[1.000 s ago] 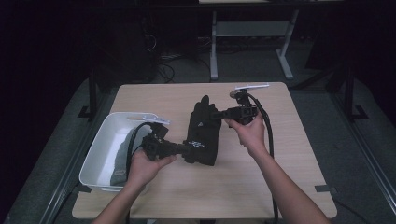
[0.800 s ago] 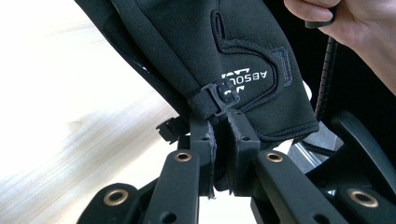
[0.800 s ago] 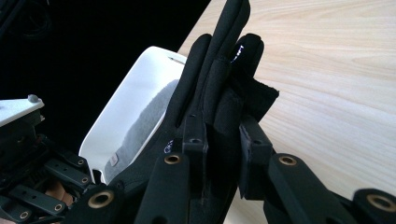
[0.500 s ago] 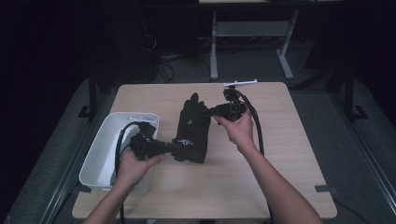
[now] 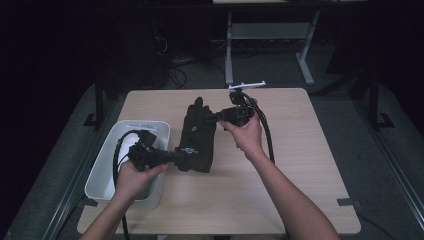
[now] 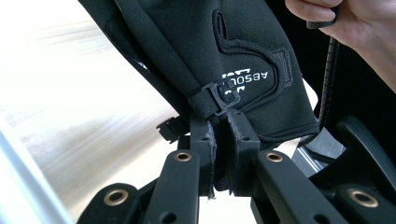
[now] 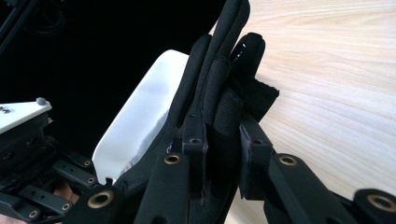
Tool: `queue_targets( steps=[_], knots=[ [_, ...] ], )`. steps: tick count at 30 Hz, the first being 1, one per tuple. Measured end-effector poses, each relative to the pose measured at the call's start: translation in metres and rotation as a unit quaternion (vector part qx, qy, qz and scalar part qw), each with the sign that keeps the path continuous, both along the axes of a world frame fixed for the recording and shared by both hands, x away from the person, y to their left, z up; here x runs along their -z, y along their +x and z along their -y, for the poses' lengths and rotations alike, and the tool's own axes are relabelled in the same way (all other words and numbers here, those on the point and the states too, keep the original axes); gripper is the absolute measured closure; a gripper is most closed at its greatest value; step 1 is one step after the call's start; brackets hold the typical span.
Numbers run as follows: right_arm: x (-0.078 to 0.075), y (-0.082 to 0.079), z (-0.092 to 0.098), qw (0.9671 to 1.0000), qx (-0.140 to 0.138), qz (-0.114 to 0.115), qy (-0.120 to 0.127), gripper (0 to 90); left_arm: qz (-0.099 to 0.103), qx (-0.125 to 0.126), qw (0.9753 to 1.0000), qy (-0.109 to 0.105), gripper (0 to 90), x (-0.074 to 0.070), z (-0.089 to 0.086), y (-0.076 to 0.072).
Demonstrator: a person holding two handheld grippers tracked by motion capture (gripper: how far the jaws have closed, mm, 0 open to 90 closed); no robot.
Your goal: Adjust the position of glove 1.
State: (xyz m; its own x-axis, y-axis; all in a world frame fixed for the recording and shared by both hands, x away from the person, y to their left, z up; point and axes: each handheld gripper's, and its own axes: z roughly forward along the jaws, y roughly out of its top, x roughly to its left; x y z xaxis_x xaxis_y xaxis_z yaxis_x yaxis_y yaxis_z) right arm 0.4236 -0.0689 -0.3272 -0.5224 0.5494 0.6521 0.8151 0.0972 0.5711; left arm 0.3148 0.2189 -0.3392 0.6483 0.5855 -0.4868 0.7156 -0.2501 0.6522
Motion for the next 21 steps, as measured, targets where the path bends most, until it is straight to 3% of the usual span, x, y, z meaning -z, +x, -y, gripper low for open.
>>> queue_targets(
  steps=[21],
  knots=[
    [-0.014, 0.008, -0.046, 0.9997, -0.023, 0.005, 0.012, 75.4, 0.009, -0.026, 0.9996, 0.008, 83.2, -0.012, -0.041, -0.005]
  ],
)
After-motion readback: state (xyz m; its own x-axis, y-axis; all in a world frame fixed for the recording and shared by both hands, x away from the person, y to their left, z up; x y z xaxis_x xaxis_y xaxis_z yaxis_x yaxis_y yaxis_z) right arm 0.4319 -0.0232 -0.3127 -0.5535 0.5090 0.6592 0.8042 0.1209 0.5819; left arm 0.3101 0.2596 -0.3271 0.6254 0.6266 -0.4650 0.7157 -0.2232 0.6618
